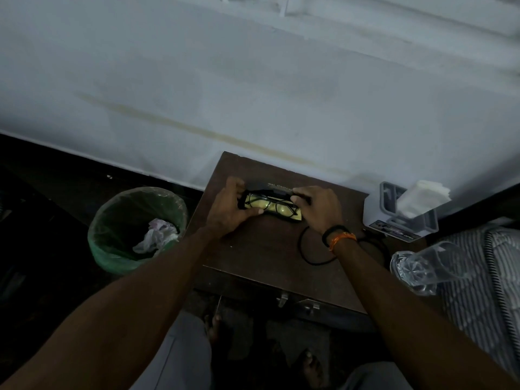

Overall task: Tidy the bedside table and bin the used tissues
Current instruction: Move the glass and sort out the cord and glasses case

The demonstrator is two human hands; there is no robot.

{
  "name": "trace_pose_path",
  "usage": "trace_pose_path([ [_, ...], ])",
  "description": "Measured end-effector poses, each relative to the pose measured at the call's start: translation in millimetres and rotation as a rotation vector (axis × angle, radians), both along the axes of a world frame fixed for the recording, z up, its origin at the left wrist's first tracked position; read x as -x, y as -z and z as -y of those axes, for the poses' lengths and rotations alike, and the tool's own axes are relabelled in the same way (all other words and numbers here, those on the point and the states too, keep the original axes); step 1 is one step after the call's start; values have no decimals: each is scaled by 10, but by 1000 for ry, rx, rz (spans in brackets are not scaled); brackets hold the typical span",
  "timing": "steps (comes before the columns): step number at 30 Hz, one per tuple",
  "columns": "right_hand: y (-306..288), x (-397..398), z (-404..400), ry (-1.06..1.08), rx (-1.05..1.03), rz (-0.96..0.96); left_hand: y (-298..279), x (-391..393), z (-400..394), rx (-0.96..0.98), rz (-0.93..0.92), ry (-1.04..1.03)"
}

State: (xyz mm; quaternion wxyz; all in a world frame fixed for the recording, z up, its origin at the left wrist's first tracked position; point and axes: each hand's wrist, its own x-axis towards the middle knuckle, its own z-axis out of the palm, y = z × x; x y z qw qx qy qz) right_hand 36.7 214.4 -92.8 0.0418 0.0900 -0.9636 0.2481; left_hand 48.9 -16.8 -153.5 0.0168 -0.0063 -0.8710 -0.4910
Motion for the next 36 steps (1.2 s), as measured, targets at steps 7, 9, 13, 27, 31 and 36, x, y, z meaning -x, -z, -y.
trace_pose_path([
  [7, 50, -78, 0, -46, -83, 169, 30, -44, 24, 105, -37, 76],
  [9, 81, -67, 24, -52, -142, 182, 2, -57, 22, 97, -29, 90],
  [13, 105, -10, 53, -38, -169, 198, -71, -25, 35, 41, -20, 84],
  [27, 42, 67, 21, -74, -61, 227, -121, 131, 113, 245, -119, 220],
  [31, 76, 65, 8, -96, -99, 214, -141, 160, 140, 222, -102, 238],
  [36, 109, 63, 2, -94, -119, 216, -131, 142, 123, 145, -106, 236],
])
